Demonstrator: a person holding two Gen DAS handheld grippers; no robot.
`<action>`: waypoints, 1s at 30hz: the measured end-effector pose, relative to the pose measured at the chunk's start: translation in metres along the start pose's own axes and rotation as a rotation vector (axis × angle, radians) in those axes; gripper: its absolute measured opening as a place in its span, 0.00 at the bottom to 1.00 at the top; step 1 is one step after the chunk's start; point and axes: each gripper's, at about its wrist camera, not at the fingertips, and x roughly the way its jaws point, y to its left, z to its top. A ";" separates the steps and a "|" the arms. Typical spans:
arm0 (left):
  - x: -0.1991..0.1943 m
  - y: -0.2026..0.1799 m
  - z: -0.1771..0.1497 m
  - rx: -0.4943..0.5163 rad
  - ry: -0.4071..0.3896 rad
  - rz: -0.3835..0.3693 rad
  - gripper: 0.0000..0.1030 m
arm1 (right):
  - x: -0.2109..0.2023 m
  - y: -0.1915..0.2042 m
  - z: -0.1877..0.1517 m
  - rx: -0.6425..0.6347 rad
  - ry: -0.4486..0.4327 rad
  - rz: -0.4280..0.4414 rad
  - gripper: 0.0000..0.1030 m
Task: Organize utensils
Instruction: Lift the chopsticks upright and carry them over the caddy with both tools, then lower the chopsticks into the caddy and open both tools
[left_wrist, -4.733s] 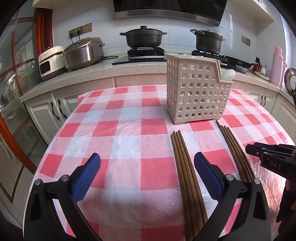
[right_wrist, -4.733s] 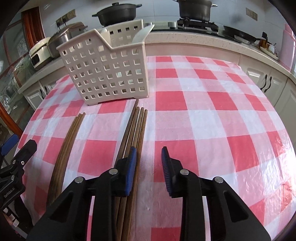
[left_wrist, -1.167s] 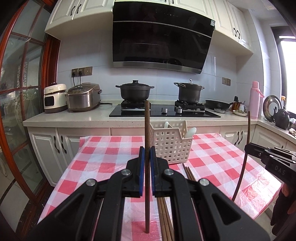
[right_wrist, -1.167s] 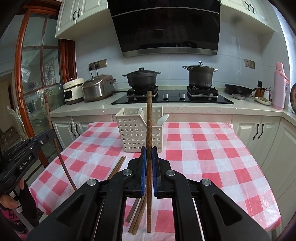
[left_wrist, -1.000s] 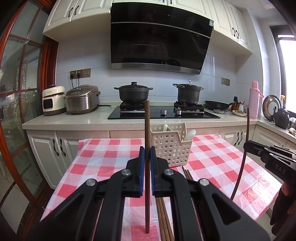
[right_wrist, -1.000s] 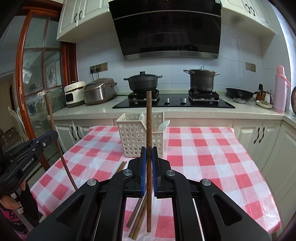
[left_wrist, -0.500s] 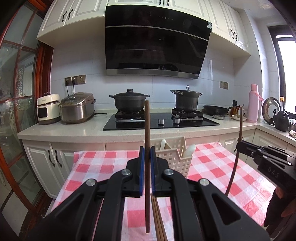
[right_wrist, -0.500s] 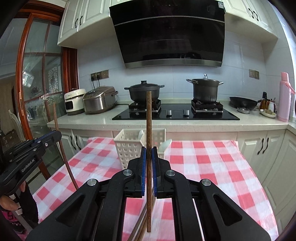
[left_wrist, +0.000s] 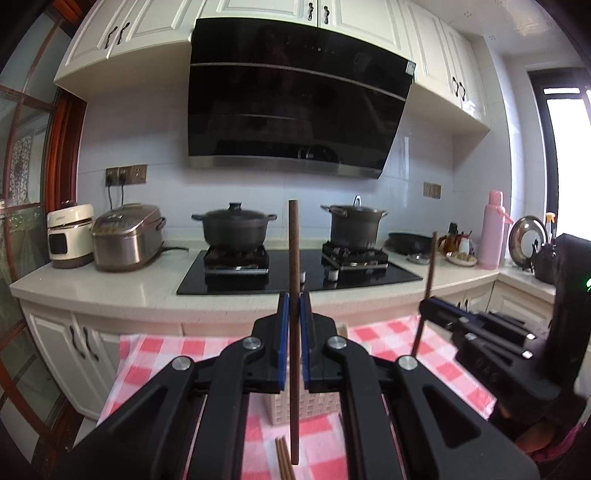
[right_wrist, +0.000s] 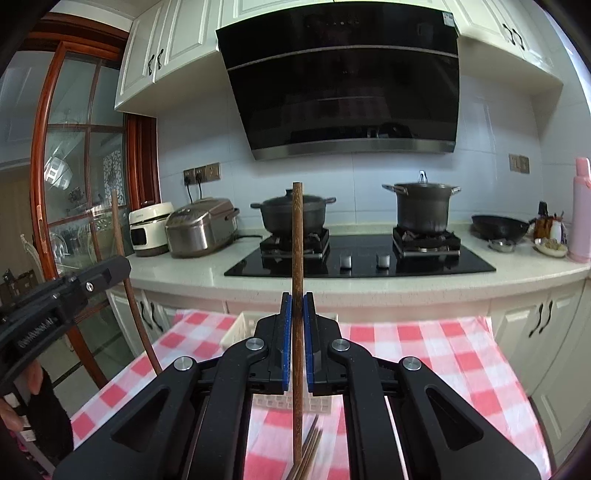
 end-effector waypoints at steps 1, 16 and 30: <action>0.004 0.000 0.006 -0.002 -0.005 -0.004 0.06 | 0.003 -0.001 0.004 0.001 -0.005 0.001 0.06; 0.099 0.015 0.091 -0.062 -0.027 0.014 0.06 | 0.074 -0.018 0.062 0.047 -0.053 0.009 0.06; 0.181 0.039 0.024 -0.123 0.200 -0.012 0.06 | 0.150 -0.018 0.004 0.048 0.154 0.048 0.06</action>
